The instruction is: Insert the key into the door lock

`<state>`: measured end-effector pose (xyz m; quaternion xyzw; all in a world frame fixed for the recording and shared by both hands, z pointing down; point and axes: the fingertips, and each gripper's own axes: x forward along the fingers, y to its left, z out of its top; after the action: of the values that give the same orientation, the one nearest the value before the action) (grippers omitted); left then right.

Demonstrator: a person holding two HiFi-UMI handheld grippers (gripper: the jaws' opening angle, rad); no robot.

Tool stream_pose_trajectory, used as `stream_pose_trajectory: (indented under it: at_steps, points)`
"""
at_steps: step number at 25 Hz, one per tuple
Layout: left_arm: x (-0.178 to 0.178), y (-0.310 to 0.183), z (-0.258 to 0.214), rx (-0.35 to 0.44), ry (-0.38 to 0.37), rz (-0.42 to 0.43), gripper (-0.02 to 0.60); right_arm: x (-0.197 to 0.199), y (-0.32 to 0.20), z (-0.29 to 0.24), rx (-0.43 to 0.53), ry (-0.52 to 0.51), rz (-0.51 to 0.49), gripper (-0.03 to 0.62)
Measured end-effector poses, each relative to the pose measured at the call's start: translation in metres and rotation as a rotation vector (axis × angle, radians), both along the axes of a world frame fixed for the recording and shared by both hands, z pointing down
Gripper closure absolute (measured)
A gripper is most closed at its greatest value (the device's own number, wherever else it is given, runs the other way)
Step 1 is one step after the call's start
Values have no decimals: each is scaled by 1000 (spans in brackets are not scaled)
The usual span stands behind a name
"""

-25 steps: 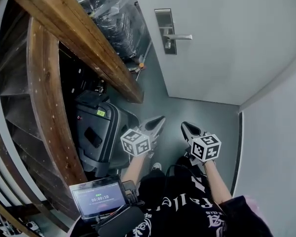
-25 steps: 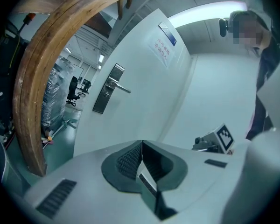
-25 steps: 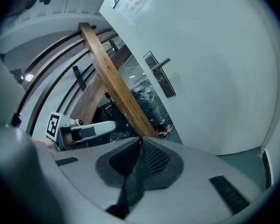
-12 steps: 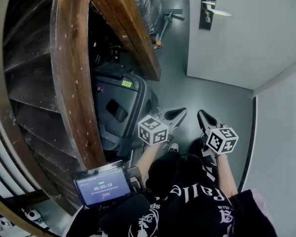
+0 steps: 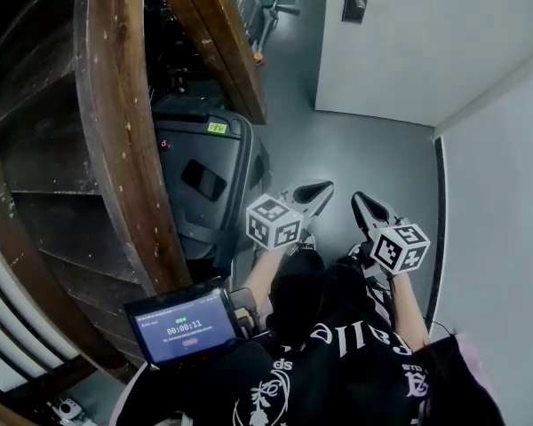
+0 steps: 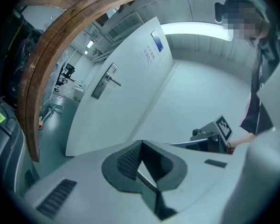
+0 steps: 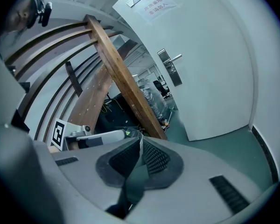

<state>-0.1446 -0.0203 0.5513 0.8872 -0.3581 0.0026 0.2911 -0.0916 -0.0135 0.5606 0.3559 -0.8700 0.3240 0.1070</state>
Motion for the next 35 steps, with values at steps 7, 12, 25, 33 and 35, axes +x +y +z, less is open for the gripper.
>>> stream_pose_trajectory:
  at_steps: [7, 12, 25, 33, 35]
  points:
    - [-7, 32, -7, -6, 73, -88, 577, -6, 19, -8, 4, -3, -38, 560]
    - [4, 63, -4, -9, 61, -144, 577, 6, 50, -15, 16, -33, -82, 560]
    - [130, 169, -17, 26, 42, -146, 577, 112, 153, -11, 18, -85, -135, 560]
    - [166, 215, -28, 43, 19, -150, 577, 150, 187, -22, 51, -127, -155, 560]
    - [168, 223, -29, 48, 0, -161, 577, 154, 193, -23, 58, -133, -159, 560]
